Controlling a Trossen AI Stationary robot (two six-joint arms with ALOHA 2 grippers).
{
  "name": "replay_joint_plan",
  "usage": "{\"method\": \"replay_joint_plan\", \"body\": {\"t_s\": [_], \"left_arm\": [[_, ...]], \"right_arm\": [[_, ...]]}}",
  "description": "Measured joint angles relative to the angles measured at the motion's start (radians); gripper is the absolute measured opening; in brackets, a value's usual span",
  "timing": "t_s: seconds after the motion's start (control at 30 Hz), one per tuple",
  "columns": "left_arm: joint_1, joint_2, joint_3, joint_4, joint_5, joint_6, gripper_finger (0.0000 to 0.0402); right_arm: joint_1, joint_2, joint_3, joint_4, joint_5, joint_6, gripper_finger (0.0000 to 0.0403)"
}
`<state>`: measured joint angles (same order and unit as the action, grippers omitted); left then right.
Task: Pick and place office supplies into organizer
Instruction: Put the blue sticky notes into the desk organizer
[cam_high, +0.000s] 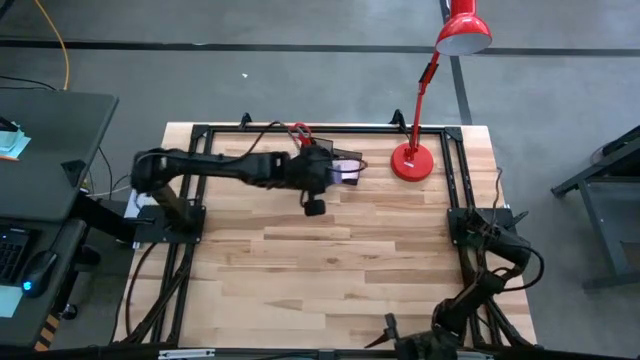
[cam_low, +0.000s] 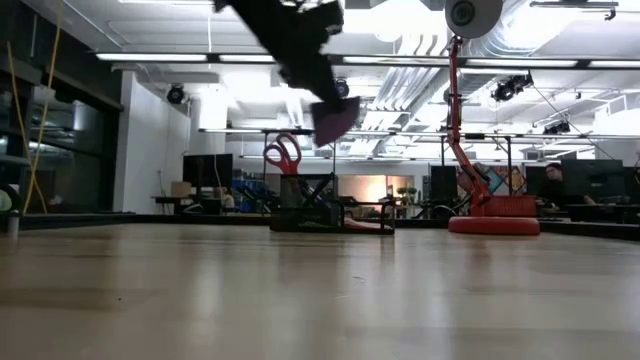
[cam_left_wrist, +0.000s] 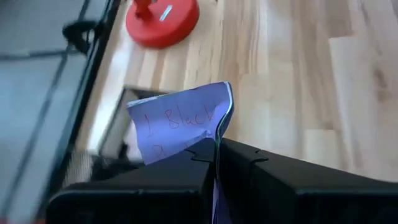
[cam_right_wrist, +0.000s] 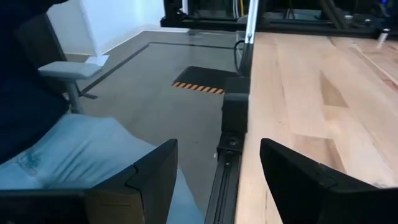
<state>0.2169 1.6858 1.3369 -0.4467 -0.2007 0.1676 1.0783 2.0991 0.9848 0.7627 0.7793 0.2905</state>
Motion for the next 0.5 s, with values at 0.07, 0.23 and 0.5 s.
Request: {"method": "replay_joint_plan", "body": {"t_s": [0.07, 0.23, 0.5], "left_arm": [[0.002, 0.059, 0.072, -0.023, 0.0, 0.078, 0.0002], [0.027, 0.204, 0.237, -0.102, -0.007, 0.225, 0.0007], [0.095, 0.367, 0.409, -0.229, -0.018, 0.323, 0.0004]], "right_arm": [[0.003, 0.0, 0.0, -0.002, 0.006, 0.008, 0.0222], [0.001, 0.0, 0.0, -0.018, 0.015, 0.027, 0.0222], [0.0, 0.0, 0.0, -0.032, 0.03, 0.054, 0.0222]]}}
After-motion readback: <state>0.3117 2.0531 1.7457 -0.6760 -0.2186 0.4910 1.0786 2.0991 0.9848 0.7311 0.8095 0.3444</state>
